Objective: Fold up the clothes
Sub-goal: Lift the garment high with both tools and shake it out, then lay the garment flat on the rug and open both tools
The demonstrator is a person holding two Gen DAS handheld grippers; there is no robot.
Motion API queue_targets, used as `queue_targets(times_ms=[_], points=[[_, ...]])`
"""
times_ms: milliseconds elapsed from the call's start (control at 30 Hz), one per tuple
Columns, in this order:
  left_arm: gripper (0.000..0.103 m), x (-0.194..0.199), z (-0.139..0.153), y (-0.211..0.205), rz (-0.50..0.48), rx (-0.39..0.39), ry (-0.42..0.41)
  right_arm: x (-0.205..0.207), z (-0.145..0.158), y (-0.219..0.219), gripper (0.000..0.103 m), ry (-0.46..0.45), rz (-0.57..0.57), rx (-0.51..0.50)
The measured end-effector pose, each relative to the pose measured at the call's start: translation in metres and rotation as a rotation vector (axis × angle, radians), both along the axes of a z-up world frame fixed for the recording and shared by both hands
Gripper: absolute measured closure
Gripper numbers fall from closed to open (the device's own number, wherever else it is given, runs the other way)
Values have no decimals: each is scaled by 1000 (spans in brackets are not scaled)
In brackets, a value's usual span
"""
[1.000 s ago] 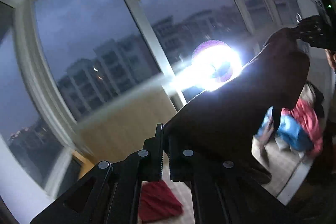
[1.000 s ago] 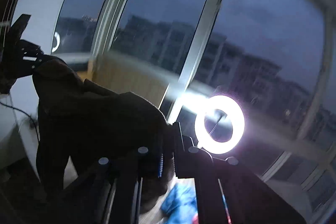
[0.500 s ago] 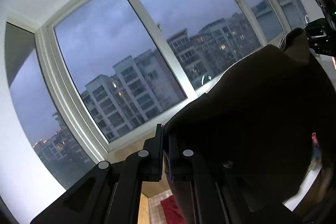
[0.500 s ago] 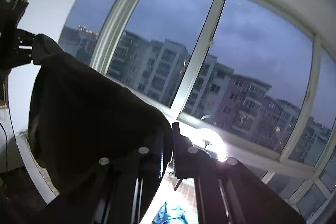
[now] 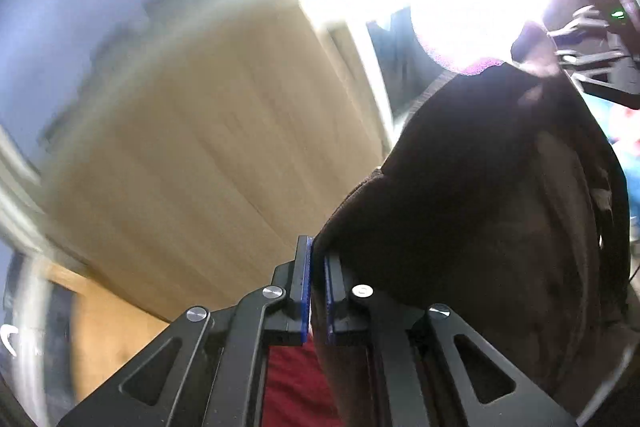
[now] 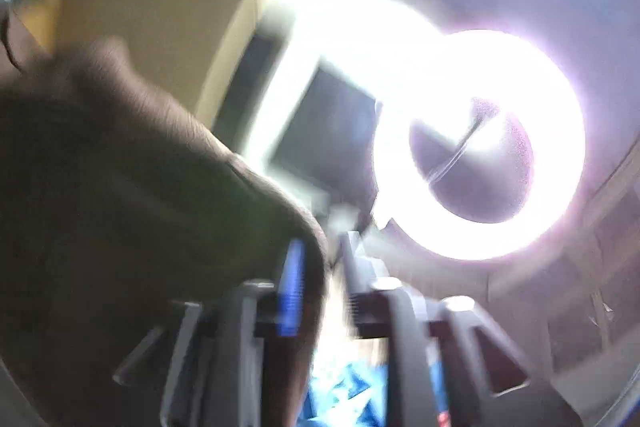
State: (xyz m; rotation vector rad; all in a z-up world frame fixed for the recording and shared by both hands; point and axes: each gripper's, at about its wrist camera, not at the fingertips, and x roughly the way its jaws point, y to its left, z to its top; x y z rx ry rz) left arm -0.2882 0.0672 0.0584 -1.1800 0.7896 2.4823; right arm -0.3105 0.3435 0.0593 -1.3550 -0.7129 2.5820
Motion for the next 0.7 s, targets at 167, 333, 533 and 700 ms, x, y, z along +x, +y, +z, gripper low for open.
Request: queue_targets(times_ms=[167,333,533,700], points=[[96,-9,-93,-11,-33,-28,-154,34,-98,32,55,-162,-18,-101],[78,58,-104,-65,-36,94,-218,103,-142,66,48,-231,-107,-309],[76,104,-160,-105,68,52,-342,121,-184,84,46,-292,-137,-417],[74,115,-180,-106,146,39,-328,119,-204,81,46,-362,-98,-481]])
